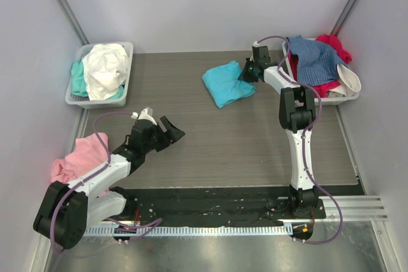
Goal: Fold and stack the t-shirts
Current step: Neatly place the folded tshirt to the corner
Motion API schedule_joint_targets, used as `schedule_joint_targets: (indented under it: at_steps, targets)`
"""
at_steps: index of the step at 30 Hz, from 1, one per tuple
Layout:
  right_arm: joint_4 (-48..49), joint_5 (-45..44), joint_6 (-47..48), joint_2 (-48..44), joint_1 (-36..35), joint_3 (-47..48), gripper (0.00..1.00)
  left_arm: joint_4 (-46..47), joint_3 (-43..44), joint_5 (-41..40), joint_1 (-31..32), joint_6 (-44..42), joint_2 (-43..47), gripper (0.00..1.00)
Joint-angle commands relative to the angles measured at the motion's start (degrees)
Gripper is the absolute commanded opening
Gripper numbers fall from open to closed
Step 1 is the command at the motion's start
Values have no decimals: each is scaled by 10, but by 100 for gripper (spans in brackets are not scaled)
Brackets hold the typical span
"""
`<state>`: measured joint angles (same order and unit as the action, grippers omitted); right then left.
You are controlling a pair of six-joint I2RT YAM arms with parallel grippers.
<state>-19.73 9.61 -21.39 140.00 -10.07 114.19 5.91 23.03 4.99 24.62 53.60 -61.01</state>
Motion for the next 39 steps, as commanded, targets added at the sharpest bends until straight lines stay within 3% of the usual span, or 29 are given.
schedule_joint_targets:
  at_steps: [1,8,20,24,28,29,34,39]
  targets:
    - [-11,-125,-15,36,29,9,1,2,-1,-10,1,3,12,79]
    - [-17,-136,-21,53,58,57,1,-5,-1,-10,1,4,11,79]
    - [-66,-79,5,122,80,209,1,12,4,-6,2,8,-25,79]
    - [-65,-59,1,134,83,219,2,20,5,-5,2,11,-33,79]
    - [-51,-42,5,131,84,213,18,23,8,-4,1,11,-41,79]
    - [-45,-39,6,128,83,206,28,23,7,-4,2,11,-42,79]
    - [39,-23,2,74,84,125,55,24,4,-6,1,12,-40,79]
    - [77,-5,2,20,83,105,66,24,3,-4,1,12,-34,78]
